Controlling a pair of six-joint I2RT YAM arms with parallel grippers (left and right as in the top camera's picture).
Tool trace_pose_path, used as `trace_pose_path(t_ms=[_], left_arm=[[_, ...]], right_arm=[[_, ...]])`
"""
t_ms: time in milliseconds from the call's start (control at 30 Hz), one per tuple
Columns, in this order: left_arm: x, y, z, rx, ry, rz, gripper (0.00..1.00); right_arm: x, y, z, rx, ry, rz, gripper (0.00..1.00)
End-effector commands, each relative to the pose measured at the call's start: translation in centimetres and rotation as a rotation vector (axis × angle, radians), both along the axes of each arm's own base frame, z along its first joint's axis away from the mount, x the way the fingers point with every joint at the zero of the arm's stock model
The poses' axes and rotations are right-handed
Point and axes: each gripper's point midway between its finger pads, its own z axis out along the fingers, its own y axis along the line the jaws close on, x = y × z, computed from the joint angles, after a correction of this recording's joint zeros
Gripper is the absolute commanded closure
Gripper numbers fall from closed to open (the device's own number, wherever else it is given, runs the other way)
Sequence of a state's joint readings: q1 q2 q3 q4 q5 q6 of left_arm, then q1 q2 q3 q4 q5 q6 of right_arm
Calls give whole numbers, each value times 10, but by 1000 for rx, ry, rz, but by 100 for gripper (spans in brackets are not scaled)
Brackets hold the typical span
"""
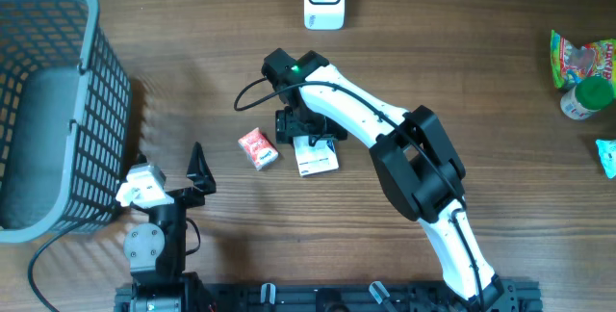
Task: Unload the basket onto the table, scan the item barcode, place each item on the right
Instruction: 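Move the right gripper to the white carton and grasp it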
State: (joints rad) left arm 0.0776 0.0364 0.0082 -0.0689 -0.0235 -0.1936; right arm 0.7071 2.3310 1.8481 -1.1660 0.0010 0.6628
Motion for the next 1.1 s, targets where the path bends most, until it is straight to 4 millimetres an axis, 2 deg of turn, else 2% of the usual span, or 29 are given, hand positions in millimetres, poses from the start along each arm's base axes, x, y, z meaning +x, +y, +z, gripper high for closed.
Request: trace_pose_path(t_ms=[0,200,367,433,567,633,733,833,933,1067], left_arm=[[0,-3,-1,-6,3,-14,0],[0,-3,-1,-6,3,-14,0],[0,-3,-1,-6,3,-14,0],[0,-3,-1,-6,3,-14,0],[0,-3,-1,-6,3,-14,0],[0,-3,-1,-6,3,-14,0],[0,-3,-1,-6,3,-14,0],[0,-3,-1,-6,3,-14,0],[0,-3,-1,-6,3,-14,0],[0,-3,-1,-6,3,-14,0]], right_arm=[[-2,-8,-12,-42,14,-23,0],[1,-16,-12,-42,30,95,0],[4,-28,-21,-52,56,90,0],[-3,-29,-28,-26,96,82,1],[-25,-20,-36,61,193,107,13],[-29,-14,-35,98,217,100,21],[-31,-11,-34,108,228,60,26],[-33,-7,-33,127,242,45,26],[-39,5,-27,207,283,64,26],[-41,31,-1,438,353,177,26]])
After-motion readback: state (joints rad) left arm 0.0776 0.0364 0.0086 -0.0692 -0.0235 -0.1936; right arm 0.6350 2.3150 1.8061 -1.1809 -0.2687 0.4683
